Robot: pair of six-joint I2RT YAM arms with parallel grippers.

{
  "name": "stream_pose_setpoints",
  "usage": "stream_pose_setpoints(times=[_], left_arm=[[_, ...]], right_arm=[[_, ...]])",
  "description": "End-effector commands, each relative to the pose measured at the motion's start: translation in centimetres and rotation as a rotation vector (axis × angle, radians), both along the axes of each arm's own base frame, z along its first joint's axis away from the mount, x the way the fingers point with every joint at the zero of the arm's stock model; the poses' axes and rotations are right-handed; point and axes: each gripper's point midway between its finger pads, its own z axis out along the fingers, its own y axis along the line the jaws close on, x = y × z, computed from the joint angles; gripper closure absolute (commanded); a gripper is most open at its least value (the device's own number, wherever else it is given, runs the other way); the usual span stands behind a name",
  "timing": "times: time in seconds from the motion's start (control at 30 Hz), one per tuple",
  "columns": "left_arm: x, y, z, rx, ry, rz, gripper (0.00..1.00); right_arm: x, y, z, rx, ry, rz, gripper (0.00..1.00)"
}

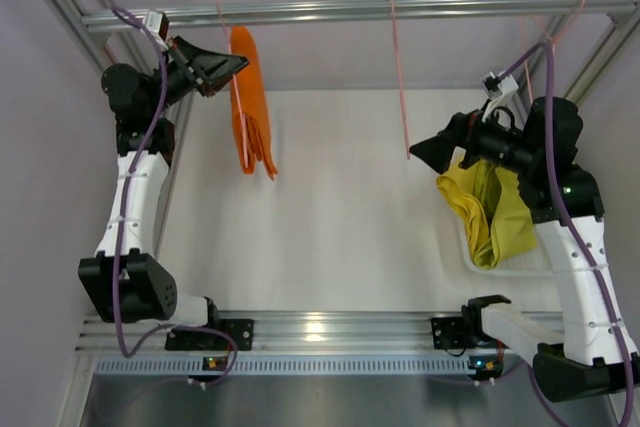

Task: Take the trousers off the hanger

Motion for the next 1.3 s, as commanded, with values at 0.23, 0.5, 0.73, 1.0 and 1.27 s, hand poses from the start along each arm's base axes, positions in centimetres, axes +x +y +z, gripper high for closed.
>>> stream_pose_setpoints(times=[0.23, 0.5, 0.73, 1.0, 1.27], left_arm=[[-10.0, -2.6, -0.1, 0.022, -0.172, -0.058, 1.00], [-11.4, -3.8, 1.4, -0.011, -0.074, 0.006, 1.00], [-11.2, -2.6, 4.1, -0.082, -0.019, 0.116, 1.00], [-11.6, -2.1, 7.4, -0.160, -0.024, 0.131, 1.00], [-12.8, -2.0, 9.8, -0.188, -0.053, 0.117, 1.00]], right_arm=[[-0.7, 0.7, 1.4, -0.018, -0.126, 0.058, 0.00], [-2.8, 5.5, 1.0, -0.107, -0.329, 0.160, 0.00], [-4.9, 11.6, 1.8, -0.098, -0.514, 0.193, 0.00], [-3.9, 19.0, 3.1, 0.015, -0.539, 0.122, 0.01], [-3.5, 23.1, 4.7, 0.107, -0.587, 0.155, 0.00]])
